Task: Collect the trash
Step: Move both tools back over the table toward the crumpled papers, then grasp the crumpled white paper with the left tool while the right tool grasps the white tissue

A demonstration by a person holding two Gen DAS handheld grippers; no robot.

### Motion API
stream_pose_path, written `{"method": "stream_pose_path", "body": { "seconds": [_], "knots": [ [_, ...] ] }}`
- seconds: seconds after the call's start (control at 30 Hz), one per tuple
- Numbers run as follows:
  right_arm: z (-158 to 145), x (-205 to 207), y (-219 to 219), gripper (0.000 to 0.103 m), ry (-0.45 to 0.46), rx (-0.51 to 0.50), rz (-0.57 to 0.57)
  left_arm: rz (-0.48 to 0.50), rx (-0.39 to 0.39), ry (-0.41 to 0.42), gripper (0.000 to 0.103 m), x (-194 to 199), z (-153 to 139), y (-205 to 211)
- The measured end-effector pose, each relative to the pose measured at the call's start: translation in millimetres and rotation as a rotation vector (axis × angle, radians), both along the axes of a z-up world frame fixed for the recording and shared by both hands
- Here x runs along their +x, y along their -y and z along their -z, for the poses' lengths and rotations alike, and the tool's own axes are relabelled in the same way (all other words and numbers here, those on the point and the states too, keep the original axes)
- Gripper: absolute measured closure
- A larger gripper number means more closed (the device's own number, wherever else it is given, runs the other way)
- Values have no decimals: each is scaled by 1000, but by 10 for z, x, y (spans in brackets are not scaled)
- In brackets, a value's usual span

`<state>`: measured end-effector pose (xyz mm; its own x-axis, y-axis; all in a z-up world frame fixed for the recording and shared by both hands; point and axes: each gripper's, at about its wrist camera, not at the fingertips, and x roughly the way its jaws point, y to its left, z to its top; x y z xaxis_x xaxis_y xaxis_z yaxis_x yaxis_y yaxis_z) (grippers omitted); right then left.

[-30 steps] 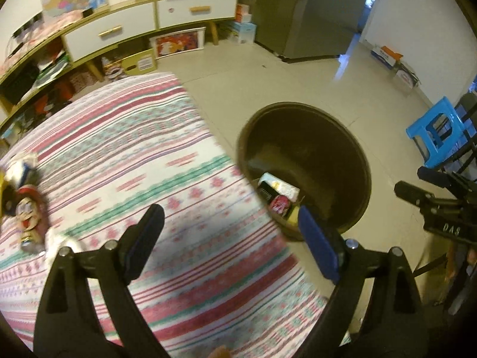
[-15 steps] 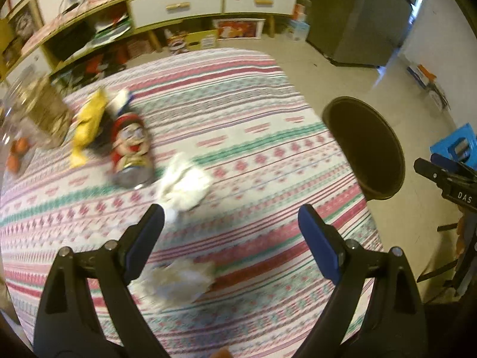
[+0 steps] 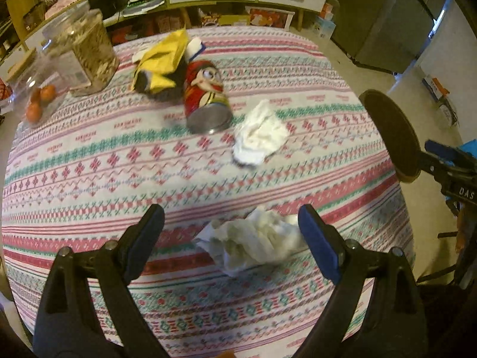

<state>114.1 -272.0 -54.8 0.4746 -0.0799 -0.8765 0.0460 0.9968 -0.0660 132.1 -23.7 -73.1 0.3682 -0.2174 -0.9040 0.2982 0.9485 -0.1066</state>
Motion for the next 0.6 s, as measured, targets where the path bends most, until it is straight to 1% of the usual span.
{"method": "stream_pose_path", "body": {
  "seconds": [0.1,0.17,0.3,0.47,0.53,0.6],
  "knots": [
    [61,49,-142,18,-14,-8,-24,16,10,-27,12,-38,86,-44],
    [104,77,-223,18,-23,-12,-38,26,2,-54,12,-57,160,-70],
    [163,118,-345,18,-36,-25,-63,64,-56,-108,12,-92,220,-88],
    [205,130,-400,18,-46,-37,-81,145,-104,-159,13,-201,267,-34],
    [213,124,-390,18,-50,-40,-82,176,-102,-176,13,-250,301,5],
    [217,115,-367,18,-51,-43,-80,207,-86,-185,19,-299,341,59]
  ]
}}
